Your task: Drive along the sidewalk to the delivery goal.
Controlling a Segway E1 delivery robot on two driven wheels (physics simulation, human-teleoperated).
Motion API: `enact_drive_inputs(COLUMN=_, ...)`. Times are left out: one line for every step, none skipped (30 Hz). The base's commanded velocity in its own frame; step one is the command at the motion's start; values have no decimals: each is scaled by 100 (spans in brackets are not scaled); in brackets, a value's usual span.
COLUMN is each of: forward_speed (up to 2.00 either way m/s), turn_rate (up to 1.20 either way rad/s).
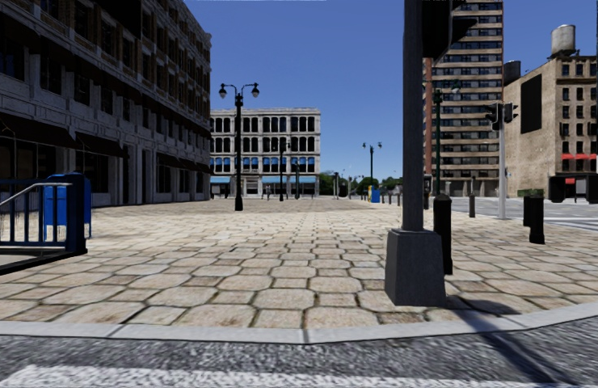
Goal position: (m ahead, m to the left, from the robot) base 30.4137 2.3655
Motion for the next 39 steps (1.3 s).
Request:
enact_drive_inputs(forward_speed=163, turn_rate=20)
enact_drive_inputs(forward_speed=163, turn_rate=20)
enact_drive_inputs(forward_speed=163, turn_rate=20)
enact_drive_inputs(forward_speed=163, turn_rate=20)
enact_drive_inputs(forward_speed=163, turn_rate=20)
enact_drive_inputs(forward_speed=163, turn_rate=20)
enact_drive_inputs(forward_speed=163, turn_rate=20)
enact_drive_inputs(forward_speed=163, turn_rate=20)
enact_drive_inputs(forward_speed=163, turn_rate=20)
enact_drive_inputs(forward_speed=163, turn_rate=20)
enact_drive_inputs(forward_speed=163, turn_rate=0)
enact_drive_inputs(forward_speed=163, turn_rate=0)
enact_drive_inputs(forward_speed=163, turn_rate=0)
enact_drive_inputs(forward_speed=163, turn_rate=0)
enact_drive_inputs(forward_speed=163, turn_rate=0)
enact_drive_inputs(forward_speed=163, turn_rate=0)
enact_drive_inputs(forward_speed=163, turn_rate=0)
enact_drive_inputs(forward_speed=163, turn_rate=0)
enact_drive_inputs(forward_speed=163, turn_rate=0)
enact_drive_inputs(forward_speed=163, turn_rate=0)
enact_drive_inputs(forward_speed=163, turn_rate=0)
enact_drive_inputs(forward_speed=163, turn_rate=0)
enact_drive_inputs(forward_speed=163, turn_rate=0)
enact_drive_inputs(forward_speed=163, turn_rate=0)
enact_drive_inputs(forward_speed=163, turn_rate=0)
enact_drive_inputs(forward_speed=163, turn_rate=0)
enact_drive_inputs(forward_speed=164, turn_rate=0)
enact_drive_inputs(forward_speed=164, turn_rate=0)
enact_drive_inputs(forward_speed=165, turn_rate=0)
enact_drive_inputs(forward_speed=166, turn_rate=0)
enact_drive_inputs(forward_speed=167, turn_rate=0)
enact_drive_inputs(forward_speed=167, turn_rate=0)
enact_drive_inputs(forward_speed=170, turn_rate=0)
enact_drive_inputs(forward_speed=176, turn_rate=0)
enact_drive_inputs(forward_speed=187, turn_rate=0)
enact_drive_inputs(forward_speed=200, turn_rate=0)
enact_drive_inputs(forward_speed=200, turn_rate=0)
enact_drive_inputs(forward_speed=200, turn_rate=0)
enact_drive_inputs(forward_speed=200, turn_rate=0)
